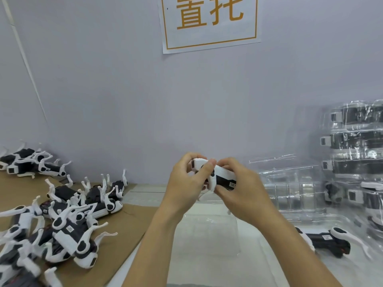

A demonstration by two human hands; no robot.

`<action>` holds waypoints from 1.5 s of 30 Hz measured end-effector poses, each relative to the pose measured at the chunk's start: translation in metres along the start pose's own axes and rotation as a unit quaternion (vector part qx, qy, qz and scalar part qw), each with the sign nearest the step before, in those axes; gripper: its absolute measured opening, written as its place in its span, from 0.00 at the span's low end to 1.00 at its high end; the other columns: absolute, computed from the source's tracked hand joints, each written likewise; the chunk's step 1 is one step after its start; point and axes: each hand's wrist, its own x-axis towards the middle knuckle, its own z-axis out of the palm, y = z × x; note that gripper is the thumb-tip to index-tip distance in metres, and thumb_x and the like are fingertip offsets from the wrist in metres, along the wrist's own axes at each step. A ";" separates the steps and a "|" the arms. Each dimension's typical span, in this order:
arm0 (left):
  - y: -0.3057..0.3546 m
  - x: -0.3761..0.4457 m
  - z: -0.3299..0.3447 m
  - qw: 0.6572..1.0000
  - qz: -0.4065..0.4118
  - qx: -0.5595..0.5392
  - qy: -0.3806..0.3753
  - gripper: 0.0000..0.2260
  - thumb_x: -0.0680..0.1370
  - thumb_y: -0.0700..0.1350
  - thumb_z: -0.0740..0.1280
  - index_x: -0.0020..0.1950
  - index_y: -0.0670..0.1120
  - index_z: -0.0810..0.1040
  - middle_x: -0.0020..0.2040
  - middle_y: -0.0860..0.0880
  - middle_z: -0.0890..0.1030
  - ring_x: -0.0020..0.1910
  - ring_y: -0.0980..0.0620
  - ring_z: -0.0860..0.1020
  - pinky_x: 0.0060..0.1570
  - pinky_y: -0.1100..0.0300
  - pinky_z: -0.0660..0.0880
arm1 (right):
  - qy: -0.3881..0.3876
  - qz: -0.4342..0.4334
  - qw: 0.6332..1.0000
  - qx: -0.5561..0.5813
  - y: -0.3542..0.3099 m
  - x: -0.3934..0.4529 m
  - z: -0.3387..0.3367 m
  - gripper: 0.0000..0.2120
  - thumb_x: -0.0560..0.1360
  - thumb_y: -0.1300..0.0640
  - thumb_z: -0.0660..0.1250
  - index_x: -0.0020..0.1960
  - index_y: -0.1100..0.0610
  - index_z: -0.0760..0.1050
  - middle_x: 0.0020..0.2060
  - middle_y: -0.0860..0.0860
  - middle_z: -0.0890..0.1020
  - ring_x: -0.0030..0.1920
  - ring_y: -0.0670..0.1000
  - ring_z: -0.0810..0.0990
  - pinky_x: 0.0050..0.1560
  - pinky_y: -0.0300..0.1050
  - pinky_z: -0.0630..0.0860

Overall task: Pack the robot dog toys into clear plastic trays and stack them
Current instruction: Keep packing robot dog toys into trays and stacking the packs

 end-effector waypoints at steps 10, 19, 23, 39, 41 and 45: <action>-0.008 0.005 -0.006 0.998 -0.048 0.035 0.014 0.17 0.83 0.57 0.58 0.51 0.48 0.81 0.48 0.47 0.85 0.48 0.51 0.83 0.47 0.56 0.77 | -0.032 -0.045 0.994 -0.092 0.009 0.000 0.000 0.21 0.77 0.48 0.68 0.66 0.37 0.65 0.32 0.41 0.78 0.31 0.46 0.73 0.36 0.47 0.76; -0.081 0.004 -0.068 0.958 -0.187 0.169 0.133 0.10 0.80 0.40 0.64 0.59 0.49 0.79 0.61 0.48 0.79 0.58 0.50 0.75 0.57 0.55 0.70 | -0.044 0.042 0.997 -0.048 0.029 0.006 -0.019 0.15 0.79 0.52 0.66 0.60 0.36 0.68 0.39 0.44 0.79 0.37 0.46 0.75 0.40 0.46 0.74; -0.099 -0.009 -0.055 0.956 -0.289 -0.025 0.043 0.18 0.80 0.36 0.61 0.64 0.55 0.77 0.66 0.50 0.76 0.59 0.50 0.76 0.49 0.54 0.70 | -0.079 0.071 0.993 -0.043 0.033 0.007 -0.027 0.14 0.78 0.52 0.67 0.58 0.36 0.71 0.42 0.42 0.80 0.41 0.46 0.77 0.40 0.43 0.73; -0.122 -0.020 -0.035 0.973 -0.224 -0.051 -0.026 0.20 0.61 0.40 0.67 0.51 0.51 0.84 0.52 0.48 0.84 0.56 0.48 0.79 0.51 0.58 0.72 | -0.146 0.058 0.983 -0.092 0.012 0.004 -0.029 0.16 0.75 0.58 0.70 0.55 0.39 0.76 0.45 0.42 0.82 0.50 0.48 0.78 0.51 0.49 0.78; -0.123 -0.020 -0.036 0.973 -0.222 -0.053 -0.033 0.19 0.60 0.40 0.66 0.47 0.53 0.85 0.47 0.48 0.84 0.52 0.49 0.79 0.49 0.58 0.72 | -0.139 0.043 0.978 -0.149 0.006 0.003 -0.027 0.16 0.74 0.58 0.68 0.54 0.39 0.76 0.45 0.42 0.82 0.49 0.49 0.77 0.51 0.51 0.77; -0.123 -0.022 -0.036 0.974 -0.214 -0.059 -0.041 0.18 0.60 0.41 0.65 0.46 0.52 0.84 0.46 0.48 0.83 0.51 0.49 0.78 0.49 0.58 0.71 | -0.123 0.001 0.963 -0.238 -0.006 -0.002 -0.017 0.17 0.73 0.60 0.62 0.54 0.40 0.74 0.45 0.42 0.81 0.50 0.50 0.75 0.50 0.49 0.73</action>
